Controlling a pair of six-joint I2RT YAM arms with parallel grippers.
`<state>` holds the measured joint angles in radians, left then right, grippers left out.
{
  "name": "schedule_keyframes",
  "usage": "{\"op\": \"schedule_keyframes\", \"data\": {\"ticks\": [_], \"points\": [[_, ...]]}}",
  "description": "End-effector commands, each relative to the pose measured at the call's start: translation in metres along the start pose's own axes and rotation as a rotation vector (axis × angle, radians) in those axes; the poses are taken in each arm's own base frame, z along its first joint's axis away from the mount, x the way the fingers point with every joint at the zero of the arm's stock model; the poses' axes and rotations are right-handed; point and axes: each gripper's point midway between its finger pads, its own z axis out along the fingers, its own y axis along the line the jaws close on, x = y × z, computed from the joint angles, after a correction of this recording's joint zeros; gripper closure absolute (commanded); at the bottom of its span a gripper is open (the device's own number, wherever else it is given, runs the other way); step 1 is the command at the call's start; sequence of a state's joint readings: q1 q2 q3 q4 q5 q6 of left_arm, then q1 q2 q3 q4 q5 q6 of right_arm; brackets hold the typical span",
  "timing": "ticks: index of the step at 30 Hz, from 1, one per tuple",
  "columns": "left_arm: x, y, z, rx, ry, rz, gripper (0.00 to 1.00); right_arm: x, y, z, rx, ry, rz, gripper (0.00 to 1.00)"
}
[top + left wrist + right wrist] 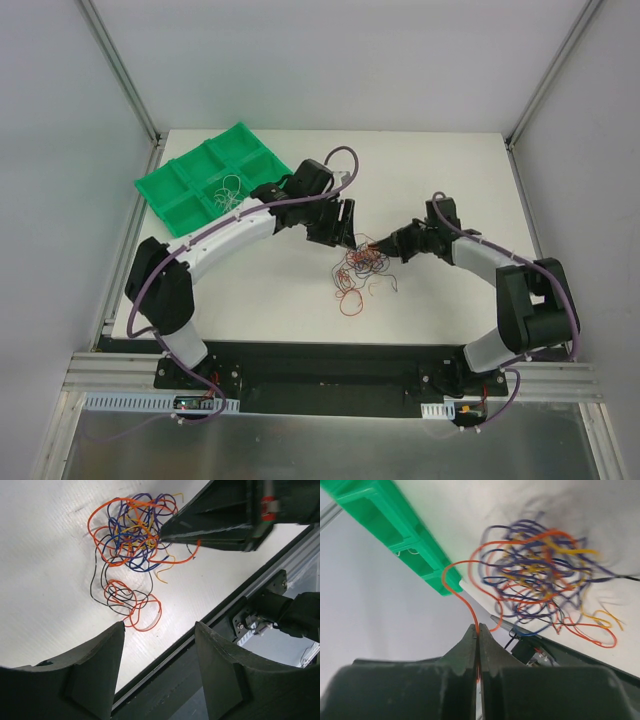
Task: Untangle the cables
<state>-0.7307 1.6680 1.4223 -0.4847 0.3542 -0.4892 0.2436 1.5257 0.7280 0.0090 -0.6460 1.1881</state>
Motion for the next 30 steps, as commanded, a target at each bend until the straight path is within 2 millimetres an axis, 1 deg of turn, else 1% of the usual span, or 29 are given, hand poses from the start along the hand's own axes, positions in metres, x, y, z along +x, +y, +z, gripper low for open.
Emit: {"op": "schedule_keyframes", "data": {"ticks": [1, 3, 5, 8, 10, 13, 15, 17, 20, 21, 22, 23, 24, 25, 27, 29, 30], "points": [[0.006, 0.026, 0.026, -0.037, 0.077, -0.02, 0.4, 0.01, 0.061, -0.034, -0.111, -0.082, -0.226, 1.0], [0.008, 0.039, 0.041, -0.063, 0.107, -0.071, 0.31, 0.018, 0.075, -0.049, -0.142, -0.089, -0.254, 1.0], [0.009, 0.051, 0.059, -0.088, 0.14, -0.095, 0.29, 0.031, 0.091, -0.066, -0.188, -0.087, -0.269, 1.0], [0.01, 0.061, 0.082, -0.096, 0.181, -0.112, 0.28, 0.05, 0.113, -0.095, -0.244, -0.106, -0.294, 1.0], [0.016, 0.067, 0.1, -0.096, 0.22, -0.134, 0.29, 0.062, 0.131, -0.121, -0.282, -0.144, -0.352, 1.0], [0.017, 0.067, 0.113, -0.085, 0.241, -0.163, 0.31, 0.082, 0.164, -0.16, -0.35, -0.193, -0.438, 1.0], [0.016, 0.07, 0.118, -0.09, 0.232, -0.174, 0.33, 0.097, 0.188, -0.189, -0.411, -0.235, -0.501, 1.0], [0.016, 0.073, 0.123, -0.09, 0.232, -0.174, 0.38, 0.11, 0.21, -0.215, -0.475, -0.277, -0.56, 1.0], [0.016, 0.068, 0.129, -0.054, 0.247, -0.188, 0.44, 0.127, 0.239, -0.25, -0.553, -0.329, -0.621, 1.0], [0.015, 0.063, 0.129, -0.034, 0.249, -0.187, 0.47, 0.131, 0.245, -0.259, -0.568, -0.346, -0.636, 1.0], [0.011, 0.059, 0.128, -0.012, 0.238, -0.174, 0.49, 0.137, 0.252, -0.272, -0.591, -0.368, -0.66, 1.0], [0.007, 0.055, 0.126, 0.009, 0.218, -0.149, 0.51, 0.141, 0.257, -0.28, -0.604, -0.382, -0.671, 1.0], [-0.001, 0.049, 0.119, 0.033, 0.176, -0.115, 0.53, 0.142, 0.26, -0.286, -0.615, -0.394, -0.68, 1.0], [-0.005, 0.047, 0.117, 0.046, 0.15, -0.093, 0.55, 0.148, 0.266, -0.295, -0.642, -0.403, -0.698, 1.0], [-0.017, 0.038, 0.106, 0.089, 0.09, -0.061, 0.61, 0.163, 0.28, -0.317, -0.711, -0.426, -0.749, 1.0], [-0.021, 0.034, 0.103, 0.127, 0.074, -0.062, 0.66, 0.176, 0.291, -0.336, -0.763, -0.446, -0.792, 1.0], [-0.022, 0.034, 0.101, 0.138, 0.073, -0.064, 0.66, 0.183, 0.297, -0.346, -0.79, -0.455, -0.817, 1.0]]}}
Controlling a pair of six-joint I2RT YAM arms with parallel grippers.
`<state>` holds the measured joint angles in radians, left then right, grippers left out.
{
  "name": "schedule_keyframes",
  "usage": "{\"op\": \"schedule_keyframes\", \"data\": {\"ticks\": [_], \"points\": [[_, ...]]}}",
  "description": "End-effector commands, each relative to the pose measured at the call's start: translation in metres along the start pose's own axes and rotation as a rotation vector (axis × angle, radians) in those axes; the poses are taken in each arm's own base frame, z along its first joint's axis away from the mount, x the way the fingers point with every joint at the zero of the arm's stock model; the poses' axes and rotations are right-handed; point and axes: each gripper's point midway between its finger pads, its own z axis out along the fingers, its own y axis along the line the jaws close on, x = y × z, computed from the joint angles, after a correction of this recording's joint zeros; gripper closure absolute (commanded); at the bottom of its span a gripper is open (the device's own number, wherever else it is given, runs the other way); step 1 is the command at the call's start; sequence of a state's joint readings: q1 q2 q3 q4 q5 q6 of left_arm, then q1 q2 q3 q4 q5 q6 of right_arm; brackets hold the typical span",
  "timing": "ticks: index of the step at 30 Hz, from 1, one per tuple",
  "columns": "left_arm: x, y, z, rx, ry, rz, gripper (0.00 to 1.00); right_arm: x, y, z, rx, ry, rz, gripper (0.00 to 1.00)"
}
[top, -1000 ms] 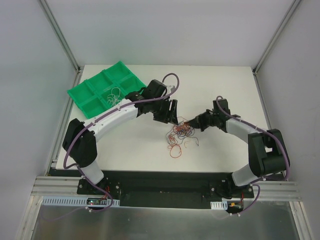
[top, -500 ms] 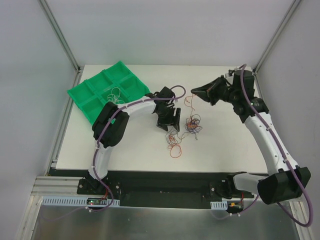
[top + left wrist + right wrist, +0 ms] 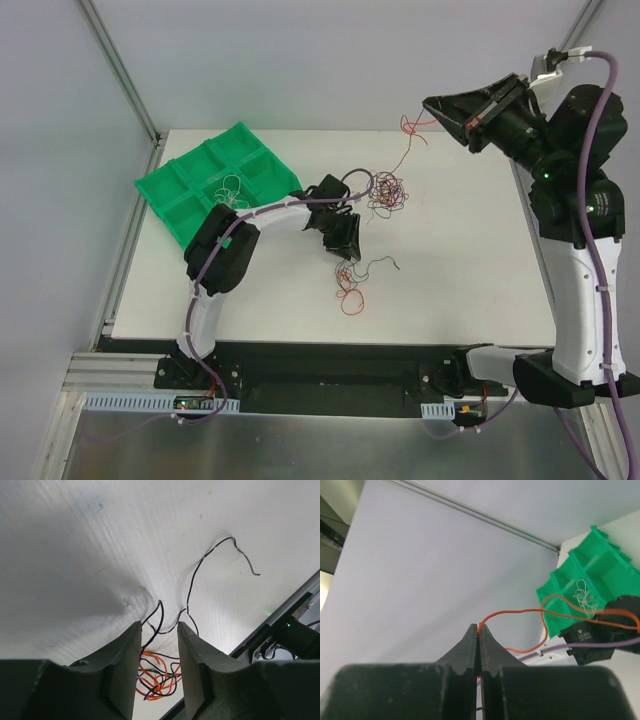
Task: Untangle the cables
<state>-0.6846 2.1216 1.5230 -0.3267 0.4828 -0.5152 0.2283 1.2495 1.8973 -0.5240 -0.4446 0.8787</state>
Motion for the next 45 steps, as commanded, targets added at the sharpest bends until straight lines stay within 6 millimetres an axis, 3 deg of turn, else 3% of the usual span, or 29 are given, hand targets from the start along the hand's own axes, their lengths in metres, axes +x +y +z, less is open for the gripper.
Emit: {"op": "schedule_keyframes", "data": {"ticks": [1, 4, 8, 11, 14, 19, 22, 25, 31, 37, 39, 42, 45], "points": [[-0.025, -0.036, -0.035, 0.149, -0.11, 0.088, 0.65, -0.017, 0.04, -0.012, -0.071, -0.059, -0.074, 1.0], [-0.027, -0.047, -0.056, 0.211, -0.154, 0.125, 0.5, -0.017, 0.038, -0.011, -0.062, -0.045, -0.073, 1.0], [-0.035, -0.074, -0.115, 0.284, -0.316, 0.256, 0.32, -0.006, 0.014, -0.003, -0.035, 0.004, -0.011, 1.0], [-0.035, -0.101, -0.158, 0.366, -0.434, 0.392, 0.27, 0.0, 0.002, 0.0, -0.021, 0.02, 0.014, 1.0], [-0.036, -0.131, -0.192, 0.468, -0.533, 0.483, 0.25, 0.002, 0.002, -0.001, -0.023, 0.032, 0.019, 1.0], [-0.037, -0.192, -0.221, 0.68, -0.653, 0.583, 0.2, 0.007, 0.004, -0.005, -0.031, 0.048, 0.027, 1.0], [-0.042, -0.214, -0.22, 0.728, -0.678, 0.628, 0.19, 0.007, 0.008, -0.009, -0.044, 0.044, 0.039, 1.0], [-0.051, -0.223, -0.21, 0.738, -0.664, 0.631, 0.19, 0.006, 0.016, -0.009, -0.07, 0.04, 0.043, 1.0], [-0.073, -0.197, -0.183, 0.59, -0.699, 0.581, 0.28, -0.003, 0.041, -0.009, -0.129, 0.029, 0.049, 1.0], [-0.061, -0.179, -0.182, 0.515, -0.71, 0.618, 0.52, -0.003, 0.043, -0.007, -0.133, 0.035, 0.049, 1.0], [-0.058, -0.173, -0.178, 0.495, -0.699, 0.614, 0.5, -0.004, 0.044, -0.007, -0.137, 0.032, 0.053, 1.0], [-0.052, -0.169, -0.169, 0.511, -0.657, 0.594, 0.36, -0.005, 0.046, -0.007, -0.145, 0.031, 0.06, 1.0], [-0.045, -0.172, -0.158, 0.556, -0.604, 0.568, 0.29, -0.006, 0.05, -0.007, -0.153, 0.031, 0.066, 1.0]]}}
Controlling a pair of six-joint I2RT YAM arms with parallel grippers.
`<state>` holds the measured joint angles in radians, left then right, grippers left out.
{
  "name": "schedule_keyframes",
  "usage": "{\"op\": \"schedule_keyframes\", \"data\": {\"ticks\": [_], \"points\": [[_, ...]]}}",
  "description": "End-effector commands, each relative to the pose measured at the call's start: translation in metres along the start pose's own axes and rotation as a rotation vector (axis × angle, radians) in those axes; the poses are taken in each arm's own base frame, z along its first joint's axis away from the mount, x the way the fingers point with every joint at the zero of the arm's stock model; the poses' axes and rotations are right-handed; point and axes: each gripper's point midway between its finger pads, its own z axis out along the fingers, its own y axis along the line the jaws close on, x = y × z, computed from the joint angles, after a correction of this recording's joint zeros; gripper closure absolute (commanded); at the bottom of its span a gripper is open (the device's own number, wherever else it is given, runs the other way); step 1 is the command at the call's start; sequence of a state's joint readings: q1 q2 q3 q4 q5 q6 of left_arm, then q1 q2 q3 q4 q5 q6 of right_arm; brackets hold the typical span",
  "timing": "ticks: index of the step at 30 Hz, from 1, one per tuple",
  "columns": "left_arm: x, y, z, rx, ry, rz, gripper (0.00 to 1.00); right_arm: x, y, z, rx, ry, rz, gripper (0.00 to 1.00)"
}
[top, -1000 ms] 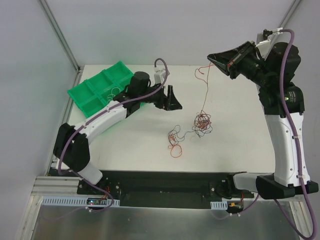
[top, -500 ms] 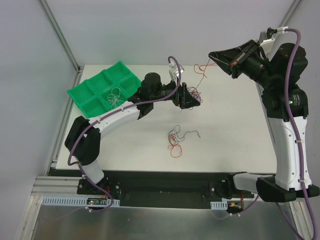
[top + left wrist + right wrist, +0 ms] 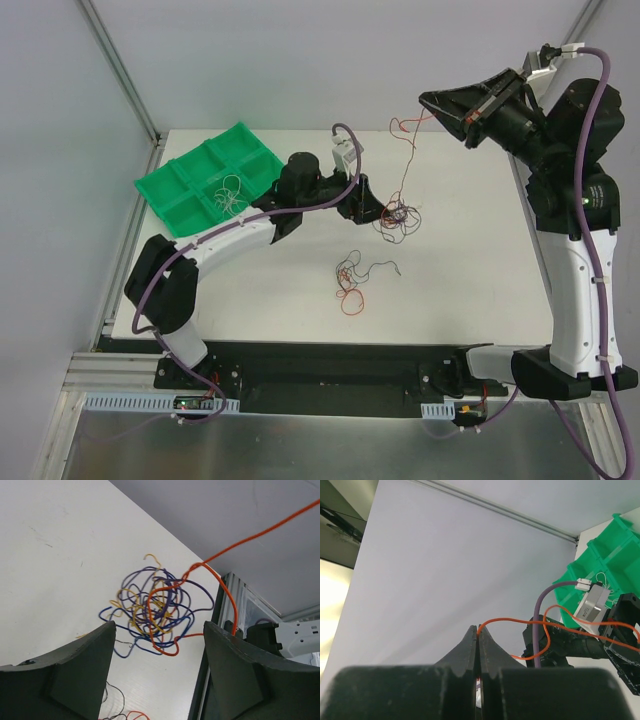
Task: Untangle the cables
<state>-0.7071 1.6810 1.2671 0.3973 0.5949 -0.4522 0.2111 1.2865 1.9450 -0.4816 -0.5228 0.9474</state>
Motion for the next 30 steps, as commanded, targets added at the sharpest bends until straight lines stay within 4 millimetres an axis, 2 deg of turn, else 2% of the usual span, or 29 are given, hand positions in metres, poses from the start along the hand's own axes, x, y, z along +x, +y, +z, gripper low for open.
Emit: {"op": "schedule_keyframes", "data": {"ticks": [1, 6, 10, 15, 17, 21, 25, 27, 30], "points": [[-0.002, -0.016, 0.001, 0.065, -0.007, 0.002, 0.29, -0.002, 0.033, -0.008, -0.09, -0.008, 0.021, 1.0], [-0.001, -0.005, 0.013, 0.045, -0.004, -0.016, 0.35, -0.002, 0.035, -0.01, -0.093, -0.011, 0.02, 1.0], [-0.005, -0.025, 0.022, 0.18, -0.004, -0.086, 0.31, -0.003, 0.034, -0.009, -0.089, -0.013, 0.023, 1.0], [0.008, -0.051, 0.019, 0.336, 0.02, -0.129, 0.29, -0.003, 0.037, -0.008, -0.096, -0.004, 0.019, 1.0], [0.014, -0.052, 0.02, 0.345, 0.039, -0.133, 0.28, -0.003, 0.036, -0.007, -0.094, -0.003, 0.021, 1.0], [0.026, -0.032, 0.035, 0.271, 0.078, -0.177, 0.34, -0.005, 0.04, -0.005, -0.103, -0.002, 0.028, 1.0], [0.041, 0.007, 0.054, 0.111, 0.127, -0.2, 0.54, -0.009, 0.057, -0.006, -0.138, -0.001, 0.035, 1.0], [0.045, 0.021, 0.064, 0.083, 0.139, -0.215, 0.59, -0.011, 0.068, -0.007, -0.16, 0.0, 0.044, 1.0], [0.034, 0.026, 0.075, 0.115, 0.106, -0.249, 0.61, -0.013, 0.082, -0.007, -0.191, 0.004, 0.056, 1.0]]}}
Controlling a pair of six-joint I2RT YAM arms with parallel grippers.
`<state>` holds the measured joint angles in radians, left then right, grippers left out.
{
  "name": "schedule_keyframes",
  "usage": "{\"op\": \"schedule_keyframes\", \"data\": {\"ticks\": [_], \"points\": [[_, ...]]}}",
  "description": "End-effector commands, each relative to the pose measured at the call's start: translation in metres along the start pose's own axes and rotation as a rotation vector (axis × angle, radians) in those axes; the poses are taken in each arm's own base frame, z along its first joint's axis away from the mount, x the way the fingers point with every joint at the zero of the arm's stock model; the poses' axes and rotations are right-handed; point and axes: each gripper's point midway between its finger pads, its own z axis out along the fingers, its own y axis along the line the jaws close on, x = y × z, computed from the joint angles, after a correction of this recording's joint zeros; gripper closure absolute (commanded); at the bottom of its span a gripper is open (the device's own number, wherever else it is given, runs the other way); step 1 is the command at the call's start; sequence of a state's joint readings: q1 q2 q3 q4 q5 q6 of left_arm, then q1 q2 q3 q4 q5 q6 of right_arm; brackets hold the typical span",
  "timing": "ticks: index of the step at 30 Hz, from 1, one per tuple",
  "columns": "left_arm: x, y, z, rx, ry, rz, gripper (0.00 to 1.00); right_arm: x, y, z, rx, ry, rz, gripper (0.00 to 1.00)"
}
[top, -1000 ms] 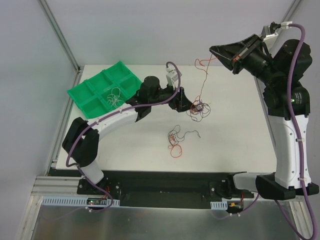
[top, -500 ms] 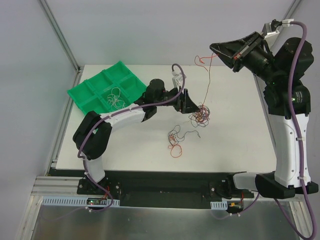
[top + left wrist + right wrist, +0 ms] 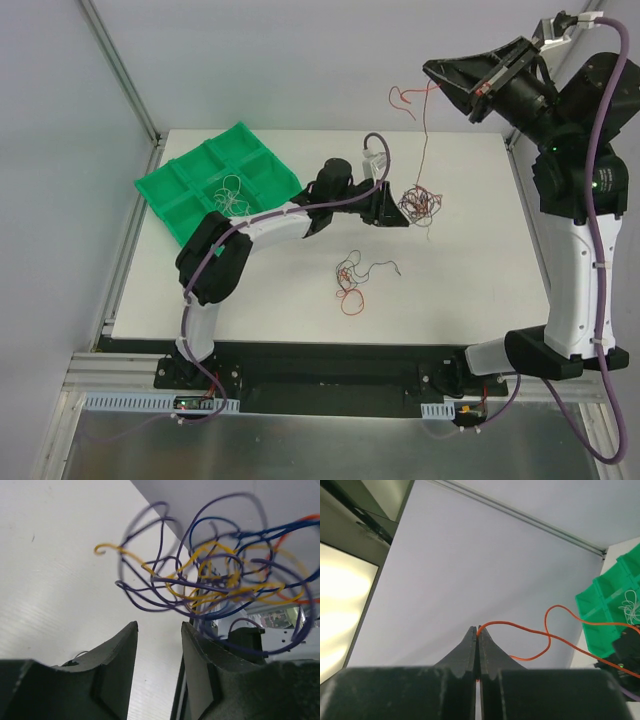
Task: Untangle the cables
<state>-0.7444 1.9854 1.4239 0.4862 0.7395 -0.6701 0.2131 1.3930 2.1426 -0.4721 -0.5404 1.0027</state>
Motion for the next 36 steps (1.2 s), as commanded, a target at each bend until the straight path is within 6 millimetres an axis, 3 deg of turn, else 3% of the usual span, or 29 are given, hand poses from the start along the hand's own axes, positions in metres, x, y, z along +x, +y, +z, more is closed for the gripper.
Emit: {"op": "schedule_keyframes", "data": {"ticks": [1, 6, 9, 12, 15, 17, 21, 25, 28, 31, 34, 36], "points": [[-0.025, 0.005, 0.008, 0.021, -0.056, 0.001, 0.63, 0.001, 0.048, -0.011, -0.111, 0.013, 0.052, 1.0], [-0.032, 0.004, 0.004, 0.027, -0.096, -0.013, 1.0, 0.0, 0.054, -0.011, -0.129, 0.009, 0.053, 1.0], [-0.027, 0.021, 0.0, -0.035, -0.095, -0.045, 1.0, -0.004, 0.074, -0.015, -0.192, -0.005, 0.032, 1.0], [-0.005, 0.055, -0.006, -0.149, -0.044, -0.122, 1.0, -0.009, 0.097, -0.017, -0.265, -0.02, -0.018, 1.0], [0.018, 0.074, -0.025, -0.206, 0.019, -0.161, 1.0, -0.008, 0.096, -0.018, -0.263, -0.025, -0.056, 1.0], [0.021, 0.066, -0.043, -0.214, 0.012, -0.099, 1.0, -0.004, 0.066, -0.013, -0.181, -0.016, -0.055, 1.0], [0.017, 0.048, -0.079, -0.242, 0.018, -0.006, 1.0, 0.011, -0.032, -0.012, 0.054, -0.013, -0.039, 1.0], [0.015, 0.031, -0.104, -0.276, 0.036, 0.066, 1.0, 0.018, -0.117, -0.036, 0.355, -0.025, -0.106, 1.0], [0.021, 0.026, -0.114, -0.305, 0.047, 0.069, 1.0, 0.012, -0.166, -0.058, 0.549, -0.02, -0.209, 1.0], [0.033, 0.03, -0.117, -0.32, 0.063, 0.013, 0.83, 0.015, -0.22, -0.083, 0.73, 0.0, -0.226, 1.0], [0.049, 0.04, -0.117, -0.343, 0.097, -0.061, 0.61, 0.019, -0.252, -0.109, 0.862, 0.001, -0.271, 1.0], [0.061, 0.048, -0.115, -0.362, 0.132, -0.101, 0.54, 0.025, -0.272, -0.123, 0.935, 0.047, -0.31, 1.0]]}}
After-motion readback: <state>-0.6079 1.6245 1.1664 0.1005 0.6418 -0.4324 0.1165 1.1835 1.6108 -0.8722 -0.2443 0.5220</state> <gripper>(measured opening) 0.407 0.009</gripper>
